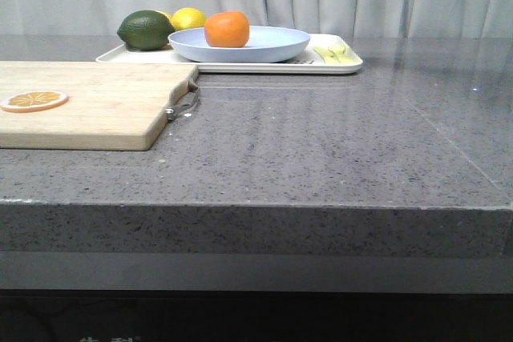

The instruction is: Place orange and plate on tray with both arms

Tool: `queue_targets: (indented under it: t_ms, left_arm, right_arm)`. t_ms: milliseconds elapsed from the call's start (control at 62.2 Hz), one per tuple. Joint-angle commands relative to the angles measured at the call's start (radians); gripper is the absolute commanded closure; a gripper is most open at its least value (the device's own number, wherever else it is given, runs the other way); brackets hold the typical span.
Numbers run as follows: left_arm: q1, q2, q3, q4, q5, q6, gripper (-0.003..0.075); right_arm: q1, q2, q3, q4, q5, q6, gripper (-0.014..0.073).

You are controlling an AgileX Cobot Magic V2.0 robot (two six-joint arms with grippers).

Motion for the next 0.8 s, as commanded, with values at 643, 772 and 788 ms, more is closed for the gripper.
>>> queue_targets:
  t_ms: [643,772,788]
  left_arm:
    - [0.000,0.013,-0.025,-0.011,-0.084,-0.008,0.0738]
    - [0.000,0.013,-0.025,-0.011,-0.084,-0.008,0.0738]
    - [0.000,0.013,-0.025,-0.011,-0.084,-0.008,0.0738]
  right_arm:
    - [-0.019,-0.443,0.022,-0.494,0.477,-0.175,0.0646]
    - [-0.019,-0.531,0.154,-0.495,0.478,-0.211,0.0646]
    - [-0.019,-0.544,0.176,-0.495,0.478,-0.213,0.0646]
